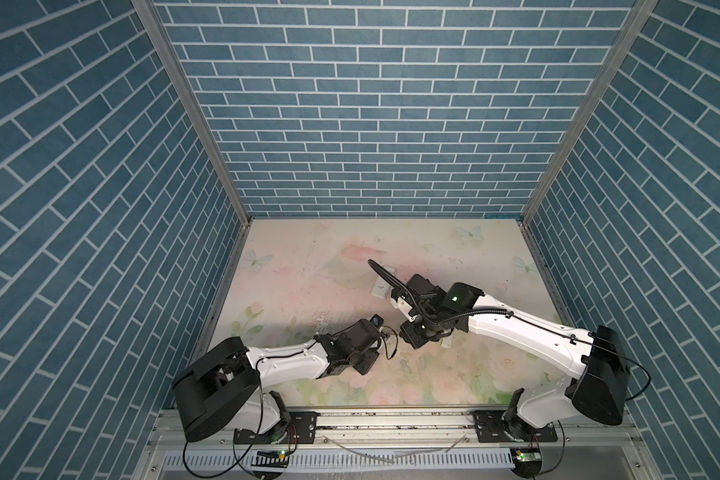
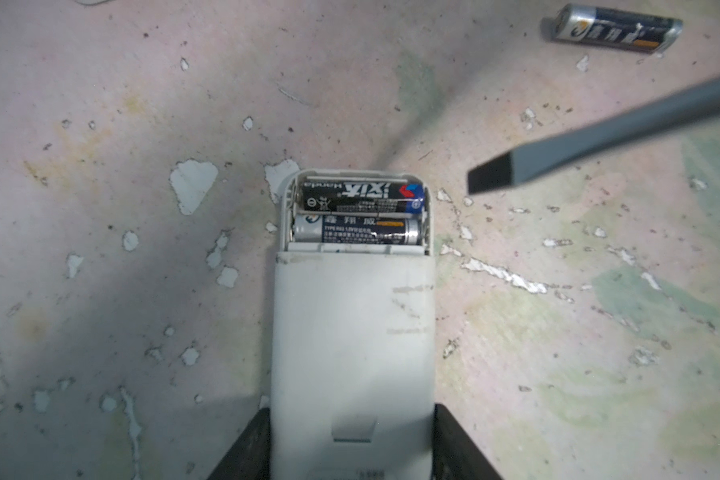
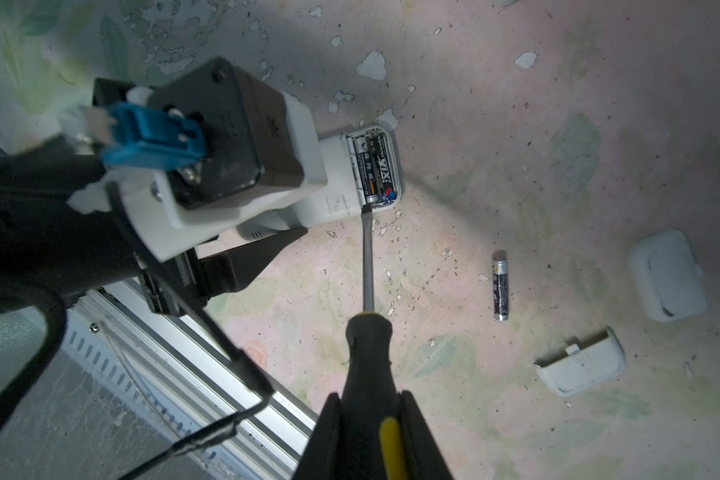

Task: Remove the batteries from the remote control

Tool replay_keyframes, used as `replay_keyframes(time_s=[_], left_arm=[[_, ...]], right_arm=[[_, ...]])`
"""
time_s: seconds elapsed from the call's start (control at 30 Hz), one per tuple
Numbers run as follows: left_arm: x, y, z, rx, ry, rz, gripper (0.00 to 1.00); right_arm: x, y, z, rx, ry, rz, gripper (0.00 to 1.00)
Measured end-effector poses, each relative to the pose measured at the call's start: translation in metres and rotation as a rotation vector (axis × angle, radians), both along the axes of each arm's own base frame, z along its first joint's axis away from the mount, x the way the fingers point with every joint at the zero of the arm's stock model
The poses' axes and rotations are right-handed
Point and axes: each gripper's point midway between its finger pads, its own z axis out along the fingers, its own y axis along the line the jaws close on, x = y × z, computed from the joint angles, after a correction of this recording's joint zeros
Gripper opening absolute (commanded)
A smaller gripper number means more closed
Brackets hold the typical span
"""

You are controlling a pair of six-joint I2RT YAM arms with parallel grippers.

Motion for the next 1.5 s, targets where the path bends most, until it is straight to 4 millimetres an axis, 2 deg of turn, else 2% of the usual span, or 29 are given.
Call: replay_keyframes(time_s=[0.3, 0.87, 1.5], left_arm=[[0.0, -0.002, 0.0, -0.003, -0.005, -0.006, 0.49], [0.0, -0.004, 0.0, -0.009, -0.007, -0.01, 0.48], [0.0, -0.006, 0.001, -0.014, -0.009, -0.014, 0.47]], right_arm=[[-0.006, -0.012, -0.022, -0.05, 0.049, -0.008, 0.0], [0.007, -0.012, -0.025, -0.034, 0.054, -0.044, 0.0], [0.011, -0.008, -0.028, -0.02, 0.063, -0.051, 0.0]])
